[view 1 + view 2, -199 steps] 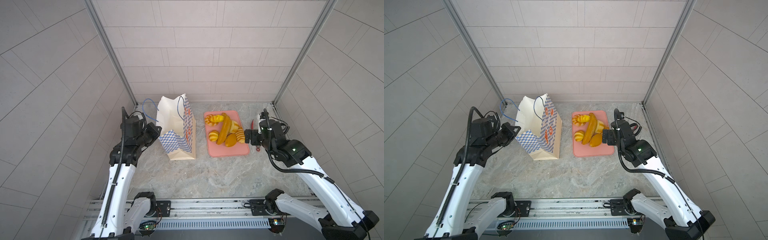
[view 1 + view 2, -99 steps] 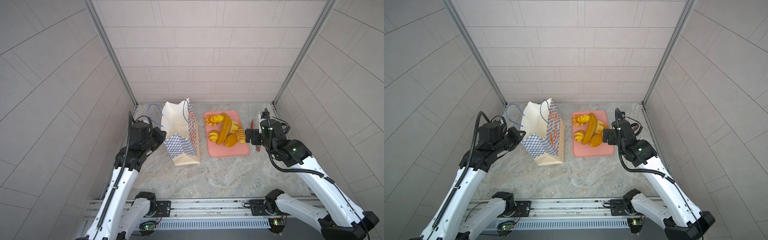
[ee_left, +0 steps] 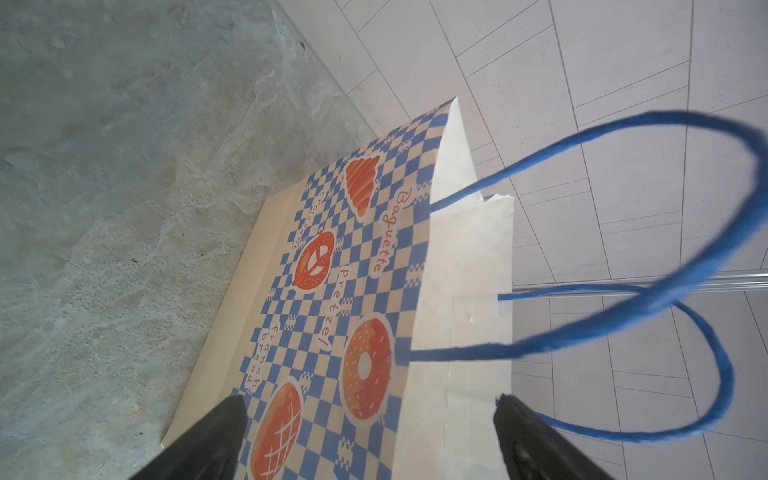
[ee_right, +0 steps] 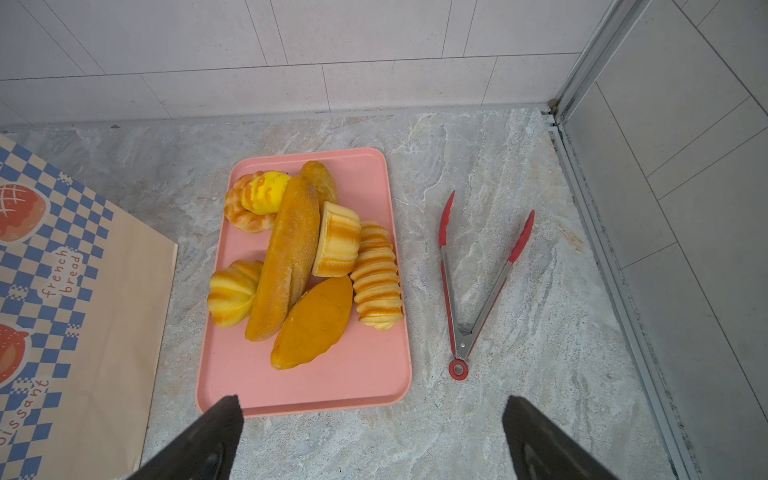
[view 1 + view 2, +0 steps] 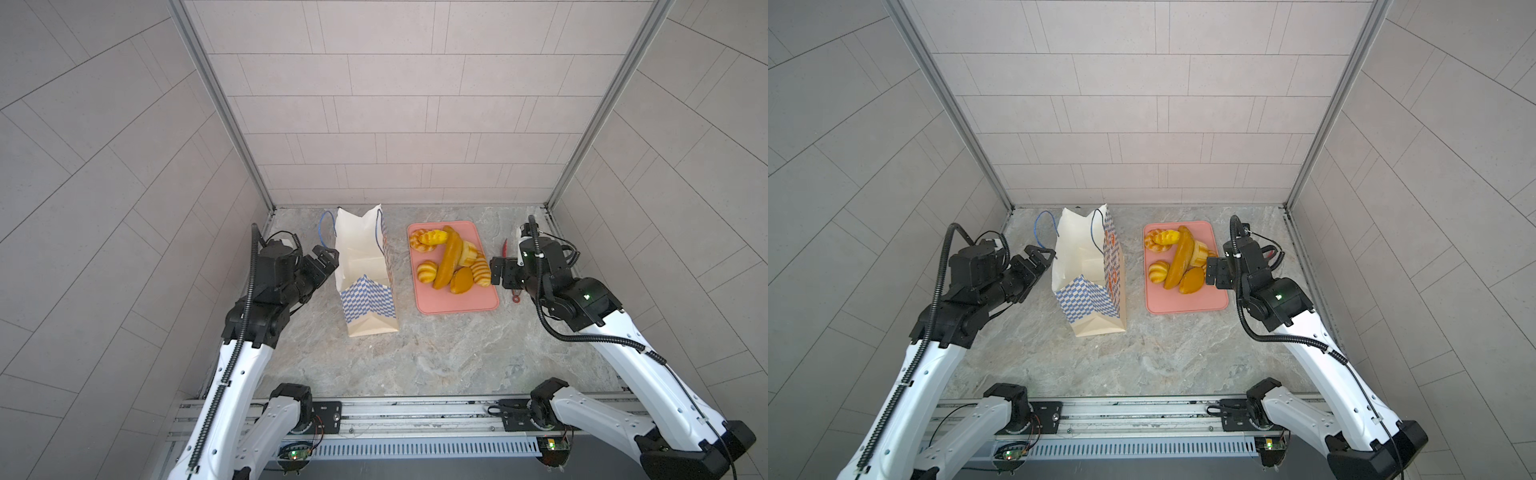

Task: Place the fake bread into the paper bag
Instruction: 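Pull the held bag upright beside the pink tray with left gripper, then lower right gripper onto the red tongs and grasp their handle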

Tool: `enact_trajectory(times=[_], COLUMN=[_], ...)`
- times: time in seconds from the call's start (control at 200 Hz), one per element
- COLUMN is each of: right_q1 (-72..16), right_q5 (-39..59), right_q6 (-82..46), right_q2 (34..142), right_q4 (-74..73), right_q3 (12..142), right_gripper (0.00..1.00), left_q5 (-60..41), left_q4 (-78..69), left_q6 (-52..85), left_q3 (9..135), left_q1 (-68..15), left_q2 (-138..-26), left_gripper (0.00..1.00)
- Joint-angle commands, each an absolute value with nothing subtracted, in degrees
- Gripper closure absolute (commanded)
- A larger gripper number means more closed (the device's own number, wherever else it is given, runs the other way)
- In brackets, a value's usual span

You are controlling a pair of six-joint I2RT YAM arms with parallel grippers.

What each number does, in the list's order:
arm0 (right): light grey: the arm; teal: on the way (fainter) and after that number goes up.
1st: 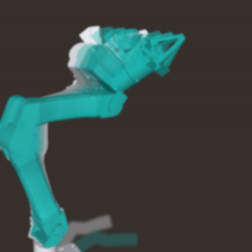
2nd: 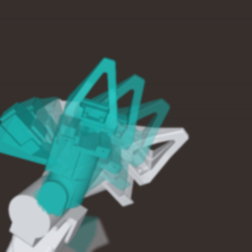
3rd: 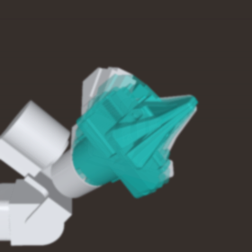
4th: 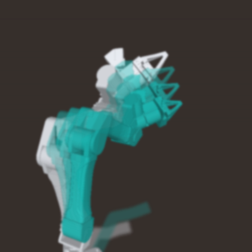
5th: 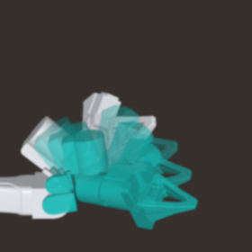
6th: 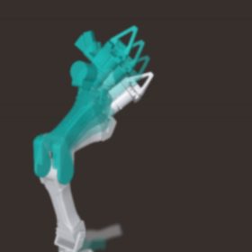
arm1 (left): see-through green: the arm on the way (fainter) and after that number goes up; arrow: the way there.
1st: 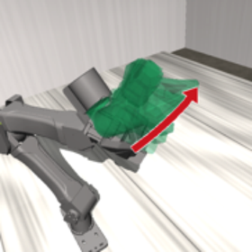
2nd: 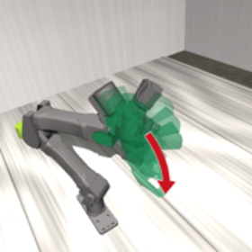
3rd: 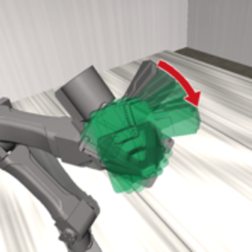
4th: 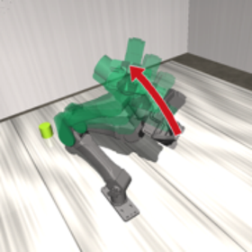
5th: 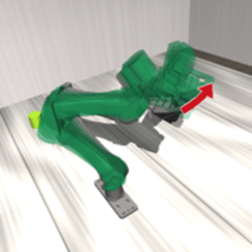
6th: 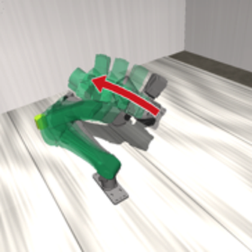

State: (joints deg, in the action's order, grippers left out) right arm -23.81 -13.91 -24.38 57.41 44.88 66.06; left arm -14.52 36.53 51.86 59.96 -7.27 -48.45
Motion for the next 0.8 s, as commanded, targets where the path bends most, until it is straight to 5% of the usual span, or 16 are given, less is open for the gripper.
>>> enact_trajectory(times=[0.0,0.4,0.796], right_q1=[-23.55,-20.94,-0.87], right_q5=[-16.78,-17.89,-1.64], right_q6=[-24.74,-21.81,-24.03], right_q2=[58.99,61.79,70.37], right_q4=[47.59,46.24,38.3], right_q3=[68.4,66.88,60.26], right_gripper=[0.01,0.0,0.01], left_q5=[-9.15,-2.24,-1.94], left_q4=[41.52,59.2,58.34], left_q6=[44.74,21.5,15.47], left_q3=[64.68,78.6,75.4], left_q1=[-7.53,-7.56,-7.78], left_q2=[-46.77,-51.41,-49.73], left_gripper=[0.0,0.0,0.0])
